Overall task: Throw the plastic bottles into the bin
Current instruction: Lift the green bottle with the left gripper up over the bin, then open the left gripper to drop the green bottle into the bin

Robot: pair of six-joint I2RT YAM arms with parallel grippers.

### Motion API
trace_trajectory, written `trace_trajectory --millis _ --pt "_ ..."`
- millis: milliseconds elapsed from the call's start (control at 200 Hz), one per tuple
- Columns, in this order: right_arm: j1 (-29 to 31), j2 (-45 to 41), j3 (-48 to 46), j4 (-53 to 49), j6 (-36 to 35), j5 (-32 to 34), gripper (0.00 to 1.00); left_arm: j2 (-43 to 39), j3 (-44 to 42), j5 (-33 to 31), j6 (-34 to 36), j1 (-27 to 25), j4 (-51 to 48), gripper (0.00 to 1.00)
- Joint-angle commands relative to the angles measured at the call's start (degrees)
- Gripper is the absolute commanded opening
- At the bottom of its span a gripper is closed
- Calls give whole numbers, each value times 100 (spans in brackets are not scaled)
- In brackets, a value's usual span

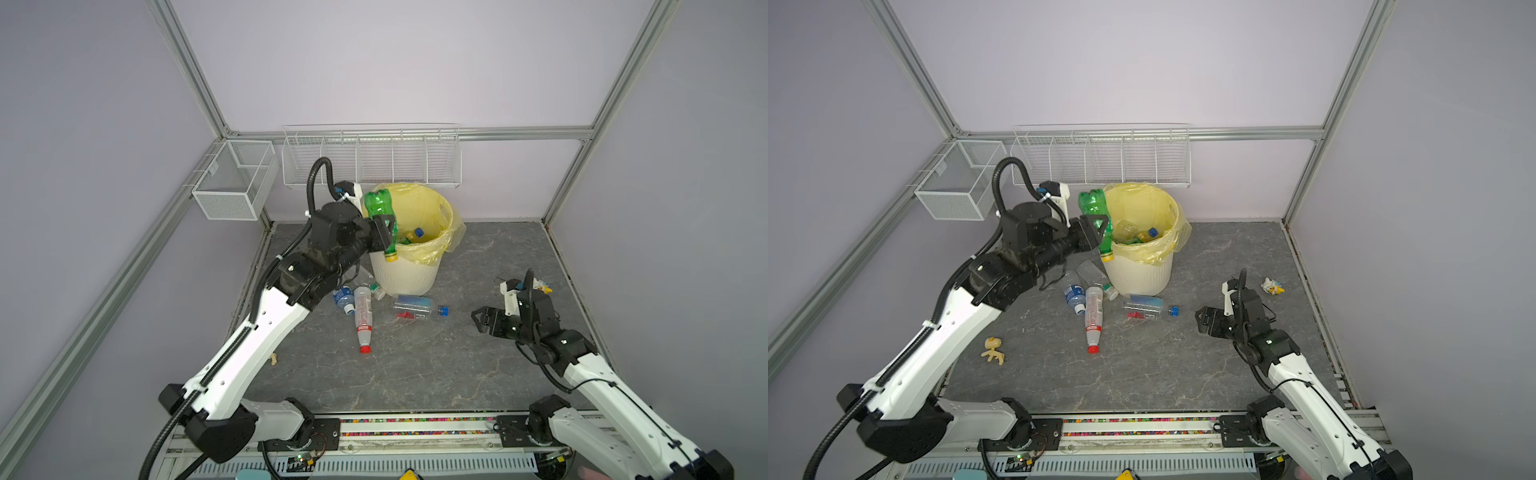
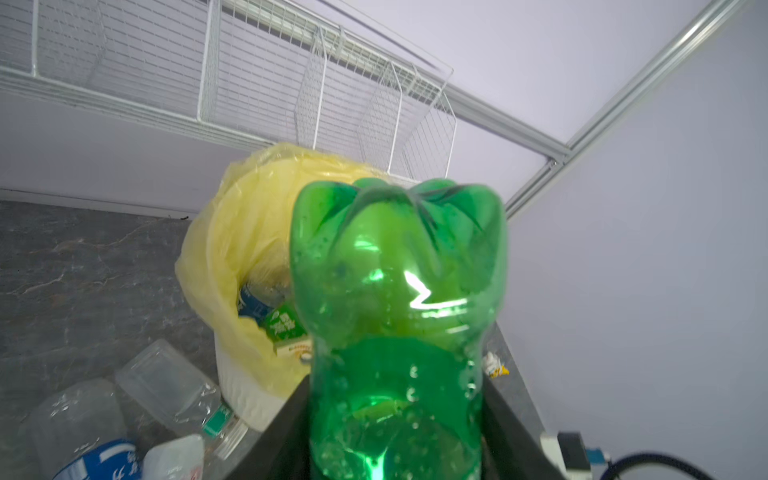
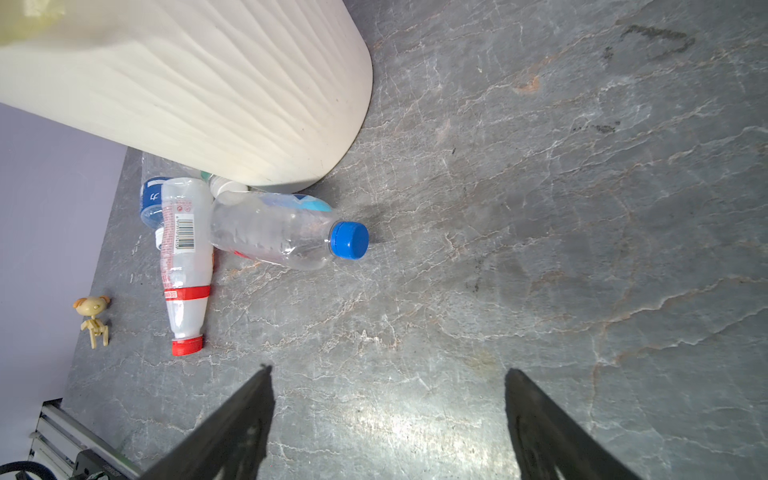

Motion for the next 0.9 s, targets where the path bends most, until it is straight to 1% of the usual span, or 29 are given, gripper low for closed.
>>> trace_trajectory --millis 0,40,75,130,180,260,320,485,620,745,800,895 --pt "32 -165 -195 -42 90 5 88 1126 968 1369 -608 518 147 64" --pt "32 -210 -223 -42 119 1 88 1580 1464 1563 -722 655 -76 79" --pt "33 -258 -245 -52 146 -22 88 1889 1888 1729 -730 721 -309 90" --pt "29 -335 -250 -79 157 -73 88 2171 2407 1920 -499 745 -665 100" --pt "26 -393 -250 -159 135 -87 88 2125 2487 1977 -323 745 -761 100" --pt "26 -522 -266 -281 67 -30 88 1701 2021 2154 -261 801 -455 100" --pt "30 -571 -277 -332 22 21 88 1345 1642 2167 -249 853 -320 100" --pt "30 -484 -268 -295 -75 -71 88 547 1060 2026 41 903 -536 100" --pt "42 -398 -175 -313 -138 -224 88 -11 458 2235 199 903 -536 100" --pt "63 -484 -143 -286 -296 -212 88 -465 -167 2067 232 903 -716 100" --pt "74 -493 -95 -293 -291 -166 88 -703 -543 1943 258 903 -683 100" --pt "118 -516 -53 -154 -283 -275 88 -1062 -1101 1786 320 903 -572 100"
